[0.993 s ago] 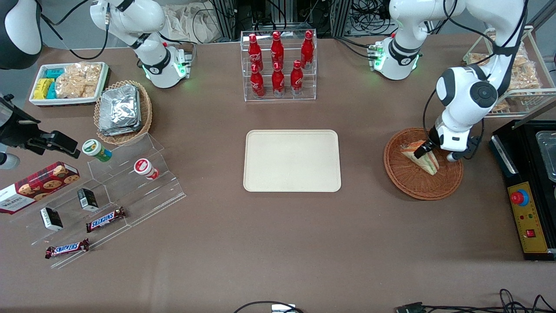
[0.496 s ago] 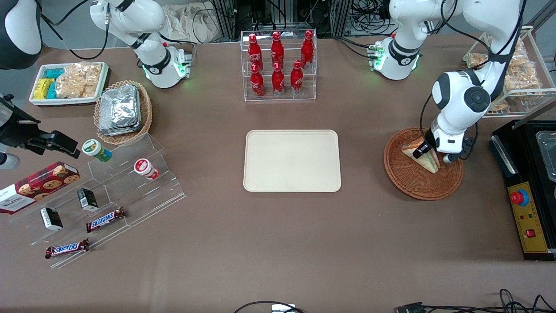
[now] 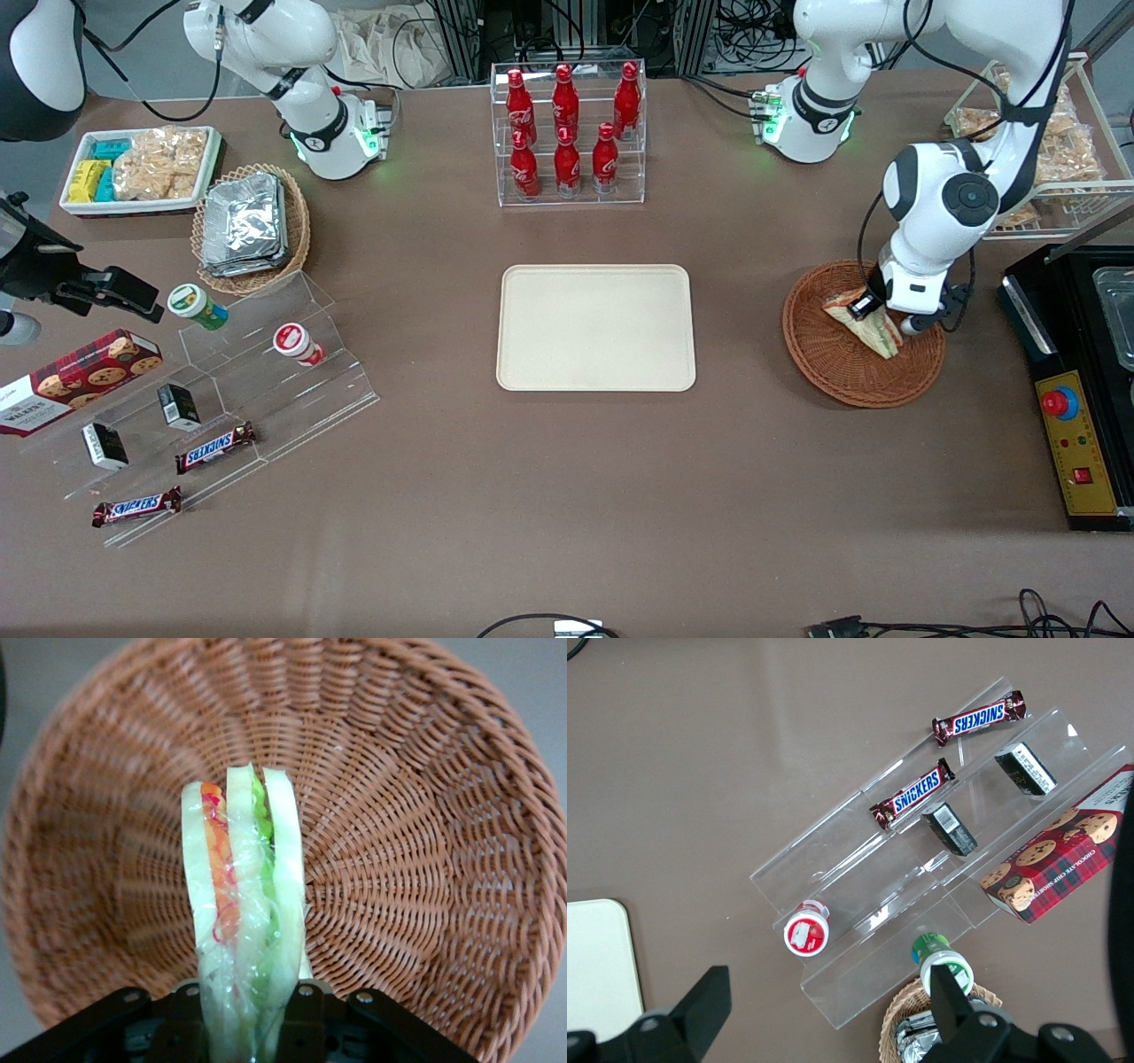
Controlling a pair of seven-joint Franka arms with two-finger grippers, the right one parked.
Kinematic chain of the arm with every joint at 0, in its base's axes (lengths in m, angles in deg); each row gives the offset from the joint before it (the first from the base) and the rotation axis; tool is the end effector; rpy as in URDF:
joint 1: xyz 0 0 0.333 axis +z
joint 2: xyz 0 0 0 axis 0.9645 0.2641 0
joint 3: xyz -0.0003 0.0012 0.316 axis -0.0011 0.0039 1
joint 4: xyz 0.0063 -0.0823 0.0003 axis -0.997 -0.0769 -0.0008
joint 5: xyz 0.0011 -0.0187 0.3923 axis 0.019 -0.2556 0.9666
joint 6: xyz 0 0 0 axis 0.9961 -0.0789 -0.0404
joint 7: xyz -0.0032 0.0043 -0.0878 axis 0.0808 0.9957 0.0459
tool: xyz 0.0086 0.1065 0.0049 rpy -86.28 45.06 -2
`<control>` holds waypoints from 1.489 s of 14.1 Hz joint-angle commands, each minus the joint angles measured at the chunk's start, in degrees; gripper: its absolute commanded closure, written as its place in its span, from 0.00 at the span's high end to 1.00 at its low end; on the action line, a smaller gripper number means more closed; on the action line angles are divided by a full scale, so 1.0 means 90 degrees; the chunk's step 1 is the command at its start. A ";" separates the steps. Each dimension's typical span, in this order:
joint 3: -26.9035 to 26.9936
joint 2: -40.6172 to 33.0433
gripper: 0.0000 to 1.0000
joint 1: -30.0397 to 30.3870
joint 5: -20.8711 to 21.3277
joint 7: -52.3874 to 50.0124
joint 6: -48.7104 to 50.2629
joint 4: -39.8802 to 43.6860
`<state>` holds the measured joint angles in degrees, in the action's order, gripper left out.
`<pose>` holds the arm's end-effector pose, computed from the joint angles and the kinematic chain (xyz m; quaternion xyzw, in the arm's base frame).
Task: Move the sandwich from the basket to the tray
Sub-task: 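Close the left gripper on the sandwich, then lift the sandwich and carry it toward the white tray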
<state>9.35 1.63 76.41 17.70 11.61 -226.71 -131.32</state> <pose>0.4542 -0.0016 0.2603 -0.9683 -0.2465 -0.0196 0.0341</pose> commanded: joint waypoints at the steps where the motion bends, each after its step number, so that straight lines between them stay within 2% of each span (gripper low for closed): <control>1: -0.0177 -0.0545 0.00 -0.0046 0.0301 0.0466 0.1105 0.0455; 4: -0.0607 -0.0712 0.03 -0.0084 0.0292 0.0868 0.1878 0.1051; 8: -0.1543 -0.0634 0.05 -0.0231 0.0204 0.0849 0.2435 0.1598; 13: -0.2287 -0.0478 0.06 -0.0241 0.0213 0.0840 0.2534 0.1843; 18: -0.3078 0.0312 0.08 -0.0241 0.0194 0.0752 0.2554 0.2506; 21: -0.3429 0.0829 0.08 -0.0251 0.0204 0.0294 0.2496 0.2848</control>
<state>-19.66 4.77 74.05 19.32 16.80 -205.54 -109.95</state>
